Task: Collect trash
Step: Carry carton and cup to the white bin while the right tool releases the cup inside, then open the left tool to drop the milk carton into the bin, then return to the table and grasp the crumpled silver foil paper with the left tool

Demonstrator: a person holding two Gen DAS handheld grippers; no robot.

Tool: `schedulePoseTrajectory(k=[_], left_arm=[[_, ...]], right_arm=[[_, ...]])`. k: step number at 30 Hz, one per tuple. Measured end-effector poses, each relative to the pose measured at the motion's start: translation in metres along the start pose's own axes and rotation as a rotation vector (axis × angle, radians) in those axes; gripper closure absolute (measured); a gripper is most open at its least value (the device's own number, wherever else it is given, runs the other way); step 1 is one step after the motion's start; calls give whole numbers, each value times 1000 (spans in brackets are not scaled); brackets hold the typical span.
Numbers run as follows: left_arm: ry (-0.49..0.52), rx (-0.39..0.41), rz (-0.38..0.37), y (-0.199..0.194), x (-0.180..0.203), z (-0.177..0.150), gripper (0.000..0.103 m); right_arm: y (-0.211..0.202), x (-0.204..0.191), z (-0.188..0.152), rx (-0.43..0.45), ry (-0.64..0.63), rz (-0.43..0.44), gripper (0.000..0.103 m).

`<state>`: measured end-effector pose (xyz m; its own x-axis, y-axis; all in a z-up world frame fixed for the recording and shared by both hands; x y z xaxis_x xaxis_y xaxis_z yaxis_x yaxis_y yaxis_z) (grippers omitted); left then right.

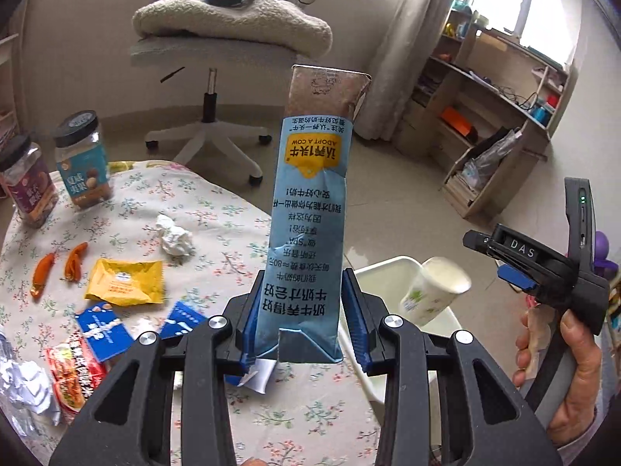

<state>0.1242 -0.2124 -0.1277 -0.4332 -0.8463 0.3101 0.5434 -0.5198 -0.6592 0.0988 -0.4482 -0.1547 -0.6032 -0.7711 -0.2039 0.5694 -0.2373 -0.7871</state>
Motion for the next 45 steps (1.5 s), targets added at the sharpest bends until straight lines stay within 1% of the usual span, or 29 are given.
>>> schedulePoseTrajectory(k=[6, 9, 13, 19, 20, 21, 24, 25, 30, 34, 36, 41, 45], left_arm=[[14, -74, -77, 41, 57, -8, 65], [33, -106, -100, 56, 81, -14, 65], [55, -138, -123, 73, 107, -17, 65], [88, -195, -151, 100, 142, -23, 64], [90, -215, -159, 105, 147, -24, 59], [91, -230, -167, 108, 152, -26, 50], [125, -226, -162, 108, 161, -26, 40], [136, -222, -160, 106, 163, -25, 39], [173, -199, -126, 97, 155, -22, 36], [184, -160, -71, 84, 136, -18, 34], [182, -146, -50, 76, 124, -16, 30], [168, -113, 26, 58, 84, -14, 27], [119, -87, 99, 41, 44, -10, 24]], right_arm=[[-5, 54, 16, 21, 135, -15, 10], [-10, 77, 23, 44, 176, -30, 10], [-14, 102, 30, 58, 238, -27, 10], [-18, 134, 39, 89, 299, -51, 10], [-18, 137, 40, 92, 306, -55, 10], [-19, 141, 41, 95, 310, -58, 10], [-19, 143, 42, 101, 307, -67, 10], [-19, 142, 42, 103, 303, -68, 10], [-24, 135, 43, 125, 266, -83, 10], [-26, 117, 41, 137, 208, -92, 10], [-26, 107, 39, 141, 169, -98, 10], [-30, 69, 31, 161, 45, -113, 7], [-35, 32, 21, 181, -65, -115, 7]])
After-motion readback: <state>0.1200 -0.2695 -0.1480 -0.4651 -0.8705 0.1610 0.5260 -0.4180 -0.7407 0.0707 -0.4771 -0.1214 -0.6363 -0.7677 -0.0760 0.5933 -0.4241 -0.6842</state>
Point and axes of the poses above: each gripper's, at about its wrist camera, not at the fingertips, and y roughly the way its jaws point, x to its right, z to its top, the point moved 9 cm from there along y, roughly the way its jaws point, and after that the axes turned 5 degrees about -z, right-handed, at the moved point
